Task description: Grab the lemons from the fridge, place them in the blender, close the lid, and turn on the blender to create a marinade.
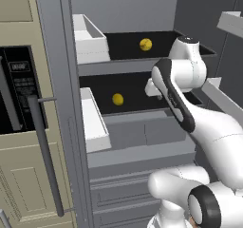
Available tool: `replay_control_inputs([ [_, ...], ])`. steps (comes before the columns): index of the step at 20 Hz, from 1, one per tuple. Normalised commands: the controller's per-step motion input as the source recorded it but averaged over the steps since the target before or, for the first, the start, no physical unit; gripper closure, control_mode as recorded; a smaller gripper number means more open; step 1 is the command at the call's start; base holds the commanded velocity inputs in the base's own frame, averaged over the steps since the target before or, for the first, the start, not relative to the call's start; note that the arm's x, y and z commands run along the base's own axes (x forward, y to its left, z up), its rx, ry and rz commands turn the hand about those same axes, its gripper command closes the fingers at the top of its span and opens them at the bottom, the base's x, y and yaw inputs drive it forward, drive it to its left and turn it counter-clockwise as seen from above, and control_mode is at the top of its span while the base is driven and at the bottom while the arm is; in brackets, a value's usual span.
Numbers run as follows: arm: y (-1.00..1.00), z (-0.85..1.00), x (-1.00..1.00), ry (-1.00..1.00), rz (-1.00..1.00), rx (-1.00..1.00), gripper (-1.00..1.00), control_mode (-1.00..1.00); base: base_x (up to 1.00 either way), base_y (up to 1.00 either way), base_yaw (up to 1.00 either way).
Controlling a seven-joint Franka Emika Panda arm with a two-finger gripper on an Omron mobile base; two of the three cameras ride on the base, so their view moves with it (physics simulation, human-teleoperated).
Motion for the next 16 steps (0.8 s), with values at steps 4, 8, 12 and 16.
replay_control_inputs([
  [4, 0.04, 0.00, -0.04, -0.02, 0.02, 0.00, -1.00, -1.00, 0.00, 0.00, 0.00],
  [8, 0.36, 0.16, 0.00, -0.22, 0.00, 0.00, -1.00, -1.00, 0.00, 0.00, 0.00],
  [12, 0.16, 0.57, 0.00, -0.33, -0.03, 0.00, -1.00, -1.00, 0.00, 0.00, 0.00],
  [16, 0.00, 0.87, 0.00, -0.33, -0.04, 0.08, -1.00, -1.00, 0.00, 0.00, 0.00],
])
